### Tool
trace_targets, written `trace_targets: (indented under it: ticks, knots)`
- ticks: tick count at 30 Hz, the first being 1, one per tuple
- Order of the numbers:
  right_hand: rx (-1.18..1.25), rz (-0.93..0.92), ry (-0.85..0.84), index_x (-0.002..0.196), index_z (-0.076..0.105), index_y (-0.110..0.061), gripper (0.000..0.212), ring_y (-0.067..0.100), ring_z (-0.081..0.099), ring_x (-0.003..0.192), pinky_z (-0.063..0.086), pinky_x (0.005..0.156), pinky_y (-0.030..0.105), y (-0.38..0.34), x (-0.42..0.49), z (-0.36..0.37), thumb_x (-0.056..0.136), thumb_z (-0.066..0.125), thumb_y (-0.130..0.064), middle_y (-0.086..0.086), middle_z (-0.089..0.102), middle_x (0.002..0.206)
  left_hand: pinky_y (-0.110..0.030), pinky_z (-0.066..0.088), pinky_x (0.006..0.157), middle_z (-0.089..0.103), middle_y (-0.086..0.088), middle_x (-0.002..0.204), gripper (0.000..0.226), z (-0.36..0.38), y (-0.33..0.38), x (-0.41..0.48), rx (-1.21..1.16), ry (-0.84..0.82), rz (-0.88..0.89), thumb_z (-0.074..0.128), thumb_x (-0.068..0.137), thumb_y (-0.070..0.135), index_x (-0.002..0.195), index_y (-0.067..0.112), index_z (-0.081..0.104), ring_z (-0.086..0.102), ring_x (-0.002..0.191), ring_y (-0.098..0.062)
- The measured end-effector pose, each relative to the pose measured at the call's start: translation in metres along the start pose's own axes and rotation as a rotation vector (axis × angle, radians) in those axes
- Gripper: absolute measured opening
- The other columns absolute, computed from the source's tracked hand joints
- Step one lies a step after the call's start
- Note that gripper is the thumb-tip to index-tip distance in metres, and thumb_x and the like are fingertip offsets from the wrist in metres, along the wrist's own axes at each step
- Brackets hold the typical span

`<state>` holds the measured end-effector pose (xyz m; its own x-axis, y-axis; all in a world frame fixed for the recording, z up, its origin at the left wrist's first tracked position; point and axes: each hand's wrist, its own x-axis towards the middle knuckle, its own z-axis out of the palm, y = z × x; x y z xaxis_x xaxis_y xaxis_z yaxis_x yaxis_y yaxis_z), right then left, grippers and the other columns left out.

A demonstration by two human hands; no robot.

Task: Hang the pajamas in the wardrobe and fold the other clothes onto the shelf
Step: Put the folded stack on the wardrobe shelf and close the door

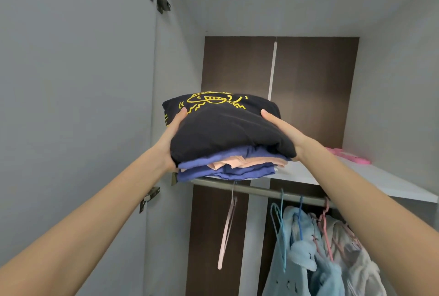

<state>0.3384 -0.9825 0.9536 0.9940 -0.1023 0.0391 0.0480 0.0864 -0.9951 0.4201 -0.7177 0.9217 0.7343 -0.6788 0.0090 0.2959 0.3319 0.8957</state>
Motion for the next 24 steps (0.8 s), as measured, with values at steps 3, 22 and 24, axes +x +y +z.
trace_targets:
  ticks: [3, 22, 24]
  knots:
    - [-0.03, 0.023, 0.0, 0.115, 0.07, -0.011, 0.063, 0.026, 0.066, 0.108, 0.055, 0.086, 0.035, 0.0, 0.034, -0.017, 0.072, 0.075, -0.056, 0.013, 0.067, 0.12, -0.035, 0.057, 0.053, 0.074, -0.011, 0.089, 0.059, -0.007, -0.002, 0.029, 0.009, 0.067, 0.014, 0.064, 0.068, 0.071, 0.068, 0.013, 0.078, 0.072, 0.074, -0.028]
    - [-0.269, 0.2, -0.045, 0.126, 0.06, -0.009, 0.076, 0.025, 0.059, 0.115, 0.037, 0.11, 0.034, 0.018, 0.186, -0.053, 0.076, 0.063, -0.066, 0.013, 0.062, 0.127, -0.032, 0.051, 0.063, 0.074, -0.011, 0.084, 0.07, -0.048, 0.008, 0.115, 0.256, 0.364, 0.012, 0.052, 0.073, 0.076, 0.078, 0.009, 0.074, 0.072, 0.066, -0.025]
    - [-0.365, 0.174, 0.014, 0.127, 0.059, -0.01, 0.077, 0.027, 0.058, 0.118, 0.039, 0.109, 0.037, 0.014, 0.182, -0.053, 0.075, 0.065, -0.066, 0.013, 0.063, 0.126, -0.03, 0.052, 0.061, 0.075, -0.008, 0.085, 0.065, -0.047, 0.008, 0.111, 0.352, 0.408, 0.046, 0.044, 0.079, 0.075, 0.091, 0.016, 0.069, 0.072, 0.069, -0.022]
